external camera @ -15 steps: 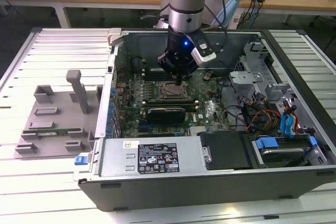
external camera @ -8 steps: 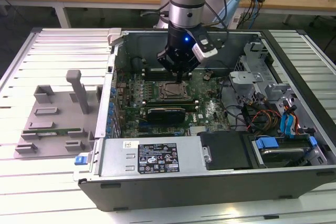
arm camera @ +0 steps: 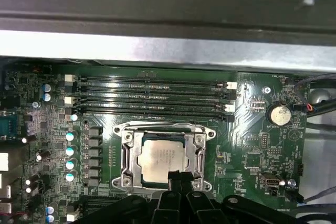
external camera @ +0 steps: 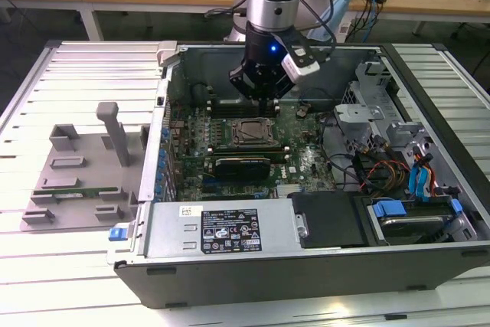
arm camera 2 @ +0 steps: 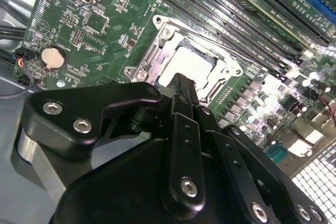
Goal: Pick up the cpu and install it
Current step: 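Install the first cpu locking lever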
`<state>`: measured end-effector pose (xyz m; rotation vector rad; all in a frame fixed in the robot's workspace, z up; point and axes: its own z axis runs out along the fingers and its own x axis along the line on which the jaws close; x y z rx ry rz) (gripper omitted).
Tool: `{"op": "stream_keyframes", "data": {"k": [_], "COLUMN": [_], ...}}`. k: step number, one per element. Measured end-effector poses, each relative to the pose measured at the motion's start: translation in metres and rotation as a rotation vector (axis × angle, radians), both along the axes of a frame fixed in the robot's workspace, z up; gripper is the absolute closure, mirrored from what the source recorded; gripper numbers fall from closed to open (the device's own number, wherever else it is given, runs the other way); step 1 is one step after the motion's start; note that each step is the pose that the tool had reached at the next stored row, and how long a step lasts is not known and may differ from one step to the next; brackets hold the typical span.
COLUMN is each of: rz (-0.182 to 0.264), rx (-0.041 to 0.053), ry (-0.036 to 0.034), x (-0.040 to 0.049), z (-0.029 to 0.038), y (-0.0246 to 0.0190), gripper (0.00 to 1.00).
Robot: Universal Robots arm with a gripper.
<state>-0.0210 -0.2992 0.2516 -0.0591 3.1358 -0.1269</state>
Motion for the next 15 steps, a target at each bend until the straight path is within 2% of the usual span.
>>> {"op": "stream_keyframes", "data": {"k": [7,13,15], "rz": [0.0,0.0,0.0], "rx": [-0.0008,-0.0013,-0.0011], "ry": [0.0,-0.0001,-0.0003], "x": [0.0,0.0,0.0], "z": [0.0109,0.0278,0.0281], "y": [0.0,0.0,0.0], "gripper": [0.89,0.89,0.89]}}
